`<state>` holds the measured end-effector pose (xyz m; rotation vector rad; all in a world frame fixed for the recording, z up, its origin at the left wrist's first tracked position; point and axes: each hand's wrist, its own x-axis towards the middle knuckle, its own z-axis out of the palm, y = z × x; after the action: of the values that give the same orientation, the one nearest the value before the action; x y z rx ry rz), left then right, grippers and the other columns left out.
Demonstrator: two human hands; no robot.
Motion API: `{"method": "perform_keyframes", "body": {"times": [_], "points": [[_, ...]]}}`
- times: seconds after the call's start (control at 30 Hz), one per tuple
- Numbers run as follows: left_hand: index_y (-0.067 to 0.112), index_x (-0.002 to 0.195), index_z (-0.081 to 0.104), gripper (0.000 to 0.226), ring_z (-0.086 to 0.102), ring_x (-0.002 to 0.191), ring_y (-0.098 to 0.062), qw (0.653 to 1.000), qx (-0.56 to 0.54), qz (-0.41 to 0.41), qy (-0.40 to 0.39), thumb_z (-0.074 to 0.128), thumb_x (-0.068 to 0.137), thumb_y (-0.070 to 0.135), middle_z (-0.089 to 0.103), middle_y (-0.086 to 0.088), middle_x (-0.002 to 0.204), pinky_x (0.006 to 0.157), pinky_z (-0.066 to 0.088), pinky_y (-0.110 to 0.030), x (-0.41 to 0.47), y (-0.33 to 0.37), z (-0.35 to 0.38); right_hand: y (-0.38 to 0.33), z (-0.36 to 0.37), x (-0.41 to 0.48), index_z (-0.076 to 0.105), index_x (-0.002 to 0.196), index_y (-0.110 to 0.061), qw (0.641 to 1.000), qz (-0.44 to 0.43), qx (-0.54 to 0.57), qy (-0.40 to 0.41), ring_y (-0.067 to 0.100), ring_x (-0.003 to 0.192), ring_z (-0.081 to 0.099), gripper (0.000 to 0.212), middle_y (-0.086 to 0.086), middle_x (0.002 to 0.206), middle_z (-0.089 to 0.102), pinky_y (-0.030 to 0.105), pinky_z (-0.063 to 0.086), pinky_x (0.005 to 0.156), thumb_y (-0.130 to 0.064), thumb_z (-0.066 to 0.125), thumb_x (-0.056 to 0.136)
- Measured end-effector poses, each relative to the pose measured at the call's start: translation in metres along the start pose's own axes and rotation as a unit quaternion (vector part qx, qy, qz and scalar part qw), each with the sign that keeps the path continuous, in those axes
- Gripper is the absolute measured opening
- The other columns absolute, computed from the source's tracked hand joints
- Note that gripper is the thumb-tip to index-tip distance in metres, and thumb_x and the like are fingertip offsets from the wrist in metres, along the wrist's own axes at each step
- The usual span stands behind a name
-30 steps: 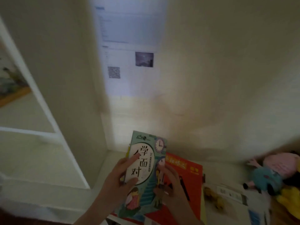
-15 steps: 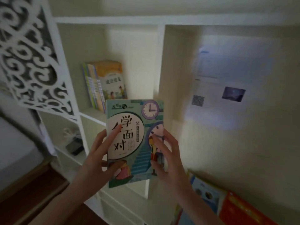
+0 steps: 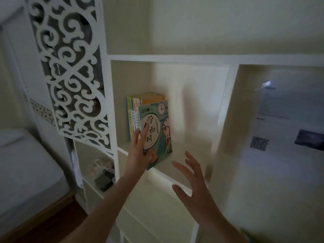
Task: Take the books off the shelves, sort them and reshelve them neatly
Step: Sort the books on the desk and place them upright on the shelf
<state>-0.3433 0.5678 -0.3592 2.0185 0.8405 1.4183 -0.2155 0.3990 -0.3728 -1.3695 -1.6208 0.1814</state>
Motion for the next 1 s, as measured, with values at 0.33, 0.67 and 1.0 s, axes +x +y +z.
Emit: {"method": "perform_keyframes", "body": {"times": [0.33, 0.67, 1.0], "points": [[0.030, 0.149, 0.020, 0.084, 0.031, 0.124, -0.013, 0.991, 0.123, 0.029, 0.042, 0.054, 0.083, -0.009, 0.028, -0.003, 0.142, 0.102, 0.041, -0.031, 0.070, -0.043, 0.052, 0.029, -0.008, 0.003, 0.028, 0.139, -0.047, 0.991, -0.065, -0.120, 0.006, -0.005, 0.139, 0.016, 0.062, -0.020, 0.156, 0.000, 0.017, 0.025, 0.102, -0.035, 0.051, 0.082], [0.017, 0.141, 0.042, 0.095, 0.026, 0.131, -0.038, 0.907, 0.386, 0.084, 0.143, 0.083, 0.056, 0.003, 0.026, -0.020, 0.149, 0.096, 0.039, -0.054, 0.085, -0.056, 0.051, 0.015, -0.003, 0.044, 0.018, 0.136, -0.059, 0.998, 0.038, -0.036, 0.028, -0.008, 0.140, -0.004, 0.070, -0.038, 0.144, -0.020, 0.025, 0.019, 0.111, -0.043, 0.058, 0.080], [0.031, 0.146, 0.028, 0.084, 0.013, 0.140, -0.037, 0.951, 0.282, 0.107, 0.070, 0.075, 0.076, 0.027, 0.005, -0.009, 0.154, 0.105, 0.025, -0.057, 0.079, -0.068, 0.030, 0.018, -0.002, 0.060, 0.026, 0.130, -0.057, 0.993, 0.081, 0.029, 0.076, 0.001, 0.144, 0.002, 0.077, -0.039, 0.145, -0.011, 0.029, 0.021, 0.111, -0.039, 0.075, 0.074]]}}
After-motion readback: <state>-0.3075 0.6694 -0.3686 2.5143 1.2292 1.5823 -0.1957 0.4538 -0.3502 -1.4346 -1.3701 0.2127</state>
